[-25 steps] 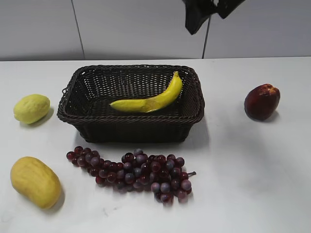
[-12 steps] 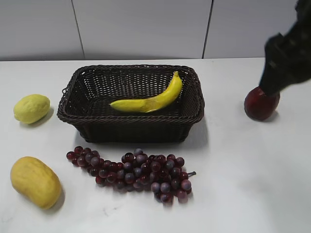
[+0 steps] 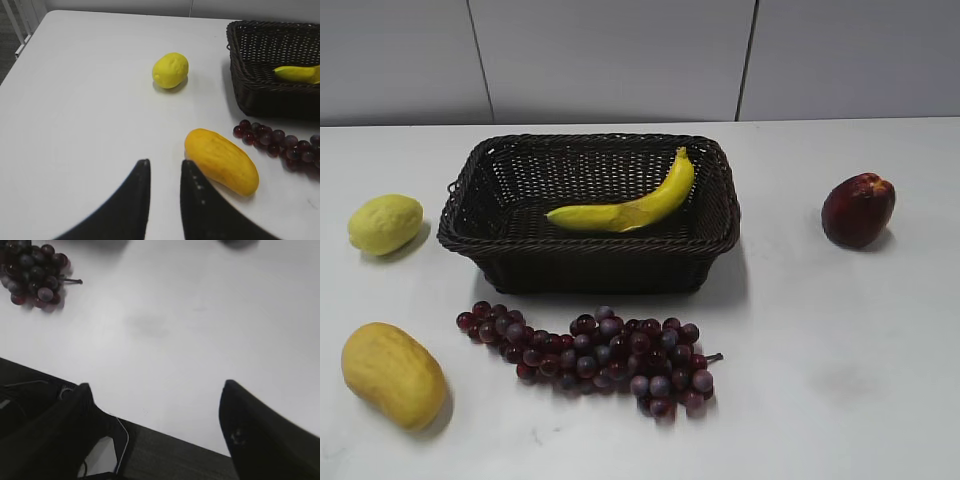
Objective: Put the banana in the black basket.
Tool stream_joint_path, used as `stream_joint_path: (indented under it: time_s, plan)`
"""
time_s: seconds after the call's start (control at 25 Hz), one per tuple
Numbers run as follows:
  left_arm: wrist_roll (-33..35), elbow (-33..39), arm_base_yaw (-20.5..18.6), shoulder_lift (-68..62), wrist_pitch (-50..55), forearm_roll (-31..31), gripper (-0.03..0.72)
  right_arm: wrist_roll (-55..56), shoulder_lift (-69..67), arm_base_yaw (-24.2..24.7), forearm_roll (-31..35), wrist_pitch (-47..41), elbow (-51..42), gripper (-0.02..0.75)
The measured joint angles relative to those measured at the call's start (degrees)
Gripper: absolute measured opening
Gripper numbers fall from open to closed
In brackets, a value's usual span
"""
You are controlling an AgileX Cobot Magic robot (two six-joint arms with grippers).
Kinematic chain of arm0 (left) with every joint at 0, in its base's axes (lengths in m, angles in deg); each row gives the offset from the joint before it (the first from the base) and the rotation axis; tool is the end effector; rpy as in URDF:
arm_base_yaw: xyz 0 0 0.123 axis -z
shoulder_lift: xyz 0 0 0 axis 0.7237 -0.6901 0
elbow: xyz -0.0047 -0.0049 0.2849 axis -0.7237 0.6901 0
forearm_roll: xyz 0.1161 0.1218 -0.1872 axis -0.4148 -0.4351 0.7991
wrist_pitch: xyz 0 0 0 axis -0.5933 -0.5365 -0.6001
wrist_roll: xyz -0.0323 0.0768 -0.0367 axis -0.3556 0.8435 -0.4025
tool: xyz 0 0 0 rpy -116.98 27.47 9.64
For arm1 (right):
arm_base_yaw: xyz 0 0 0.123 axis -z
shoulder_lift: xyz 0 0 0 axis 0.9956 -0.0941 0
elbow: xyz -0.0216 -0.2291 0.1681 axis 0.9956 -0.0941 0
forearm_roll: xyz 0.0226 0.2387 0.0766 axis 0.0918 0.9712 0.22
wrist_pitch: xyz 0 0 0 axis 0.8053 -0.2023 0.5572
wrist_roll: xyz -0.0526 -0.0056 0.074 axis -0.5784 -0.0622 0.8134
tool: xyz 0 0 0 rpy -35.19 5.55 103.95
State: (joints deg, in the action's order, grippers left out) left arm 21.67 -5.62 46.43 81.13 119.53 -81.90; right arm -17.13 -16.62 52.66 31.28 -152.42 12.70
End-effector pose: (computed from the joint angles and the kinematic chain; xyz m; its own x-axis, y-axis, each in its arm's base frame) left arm -0.0064 -0.0066 0.2742 -0.4765 0.0127 -0.8791 0.0709 0.9972 -0.0240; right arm 0.1054 0.0595 0.3334 -0.7753 -0.3257 -0.5412 -0.4020 0.9153 0.0249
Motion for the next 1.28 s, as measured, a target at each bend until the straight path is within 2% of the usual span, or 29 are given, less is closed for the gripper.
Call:
stream_joint_path:
  time_s: [0.12,0.44,0.8,1.0,1.28]
  plan:
    - [0.0,0.0,0.0,0.0,0.0,0.0,0.202,0.69,6.78,2.53,-0.08,-0.44,-2.25,0.627]
    - [0.0,0.0,0.0,0.0,0.0,0.0,0.202,-1.48,23.6,17.51,-0.56,-1.74,-7.35,0.632]
    - [0.0,0.0,0.0,0.0,0.0,0.0,0.202,-2.55,38.73,27.26,0.54,1.91,-10.74,0.611]
    - [0.0,0.0,0.0,0.0,0.0,0.0,0.202,-3.77,42.49,28.52,2.07,2.82,-14.15,0.57]
    - [0.0,0.0,0.0,0.0,0.0,0.05,0.202,-8.56,45.26,28.57,6.52,5.18,-20.17,0.561]
